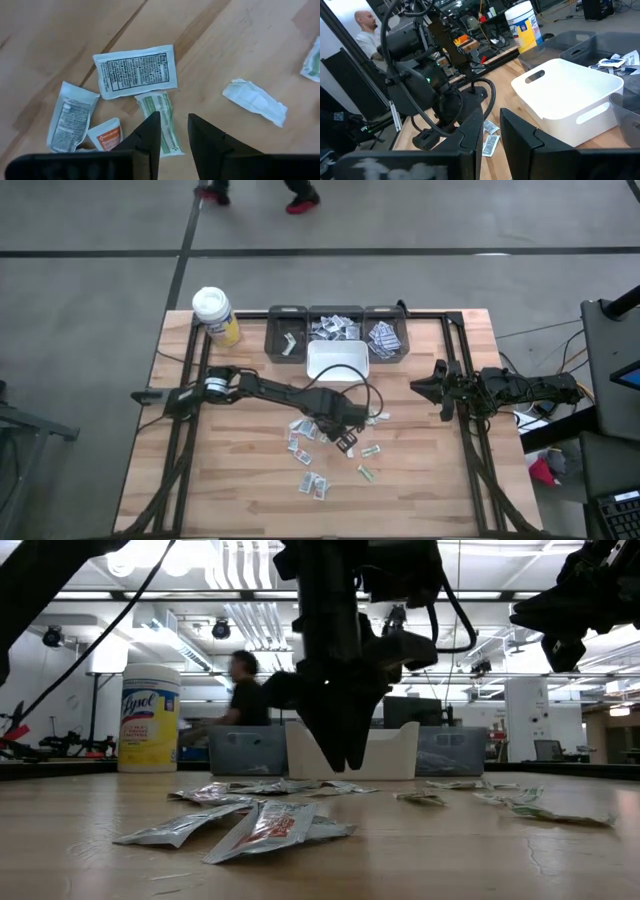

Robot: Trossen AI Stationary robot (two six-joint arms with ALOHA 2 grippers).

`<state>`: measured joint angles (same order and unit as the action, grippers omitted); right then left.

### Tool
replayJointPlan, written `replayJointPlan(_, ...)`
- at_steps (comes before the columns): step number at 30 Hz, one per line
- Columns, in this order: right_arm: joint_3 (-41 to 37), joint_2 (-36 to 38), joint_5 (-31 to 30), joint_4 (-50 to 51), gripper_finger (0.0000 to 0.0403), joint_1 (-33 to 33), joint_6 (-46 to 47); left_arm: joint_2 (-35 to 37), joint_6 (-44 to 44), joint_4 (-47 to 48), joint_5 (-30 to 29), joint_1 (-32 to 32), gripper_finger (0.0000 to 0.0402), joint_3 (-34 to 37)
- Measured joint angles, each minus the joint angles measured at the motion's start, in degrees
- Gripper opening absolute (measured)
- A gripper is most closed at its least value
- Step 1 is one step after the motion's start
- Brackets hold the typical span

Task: Pick & Place First Aid Supplies
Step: Put the green bandage pack into the left black bin

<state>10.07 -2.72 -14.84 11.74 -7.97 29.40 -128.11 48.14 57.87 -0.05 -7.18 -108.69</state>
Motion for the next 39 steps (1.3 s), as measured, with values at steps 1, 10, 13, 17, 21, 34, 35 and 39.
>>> replayJointPlan(1,0.0,0.0,0.0,0.0,0.0063,0.0,0.01,0.0,0.03,-0.68,0.03,0.0,0.0092,0.57)
replayJointPlan(10,0.0,0.0,0.01,0.0,0.0063,-0.02,0.01,0.46,3.41,-7.47,0.64,0.0,0.0092,7.9)
replayJointPlan(13,0.0,0.0,0.01,-0.01,0.0063,0.0,0.01,0.58,4.32,-8.02,0.99,-0.04,0.0091,9.11)
replayJointPlan(17,0.0,0.0,0.01,0.0,0.0063,0.0,0.01,0.58,4.21,-8.28,0.69,-0.17,0.0074,9.61)
replayJointPlan(21,0.0,0.0,-0.01,0.0,0.0063,0.0,0.01,0.49,2.82,-8.26,0.33,-0.22,0.0035,9.64)
replayJointPlan(34,0.0,-0.02,-0.03,0.01,0.0063,-0.02,-0.01,5.49,-21.06,-9.05,12.78,-0.26,0.0001,4.4)
replayJointPlan(35,0.0,-0.02,-0.01,0.01,0.0063,0.0,0.01,6.7,-24.58,-9.75,14.19,-0.26,0.0,3.89)
replayJointPlan(39,0.0,0.0,-0.06,0.01,0.0063,0.0,-0.01,10.82,-33.63,-11.17,13.93,-0.13,0.0,3.22)
